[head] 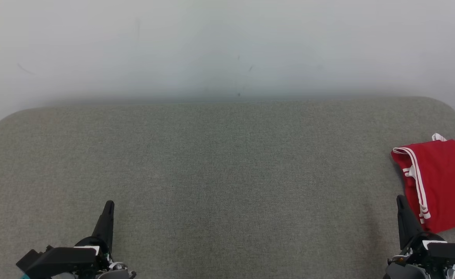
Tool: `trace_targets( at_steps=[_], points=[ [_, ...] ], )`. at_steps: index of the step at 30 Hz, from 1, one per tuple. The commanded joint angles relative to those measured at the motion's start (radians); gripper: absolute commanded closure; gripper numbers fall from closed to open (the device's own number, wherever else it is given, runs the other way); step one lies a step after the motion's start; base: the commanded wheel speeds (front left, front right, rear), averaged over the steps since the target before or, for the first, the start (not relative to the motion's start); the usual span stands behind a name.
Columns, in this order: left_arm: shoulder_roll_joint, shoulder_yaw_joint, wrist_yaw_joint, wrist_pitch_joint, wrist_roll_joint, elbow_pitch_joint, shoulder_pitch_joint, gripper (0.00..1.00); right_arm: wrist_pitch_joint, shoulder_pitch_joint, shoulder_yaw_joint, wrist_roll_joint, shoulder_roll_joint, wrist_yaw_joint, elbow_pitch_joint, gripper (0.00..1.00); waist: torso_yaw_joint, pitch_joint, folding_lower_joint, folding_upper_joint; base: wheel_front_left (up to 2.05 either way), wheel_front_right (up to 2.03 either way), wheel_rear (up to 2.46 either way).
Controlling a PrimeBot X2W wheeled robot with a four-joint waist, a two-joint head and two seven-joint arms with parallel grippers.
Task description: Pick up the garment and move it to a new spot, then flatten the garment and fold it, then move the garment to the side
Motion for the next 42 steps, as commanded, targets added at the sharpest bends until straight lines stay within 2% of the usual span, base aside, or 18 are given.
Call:
trace_targets(
  at_steps=[1, 42],
  points=[
    [0.005, 0.000, -0.003, -0.002, -0.010, 0.000, -0.009, 1.00, 0.001, 0.000, -0.001, 0.000, -0.001, -0.002, -0.003, 1.00, 0.000, 0.000, 0.0000, -0.0001, 0.00, 0.00, 0.00],
    [0.005, 0.000, -0.003, -0.002, -0.010, 0.000, -0.009, 1.00, 0.001, 0.000, -0.001, 0.000, -0.001, -0.002, -0.002, 1.00, 0.000, 0.000, 0.0000, -0.0001, 0.00, 0.00, 0.00]
  ],
)
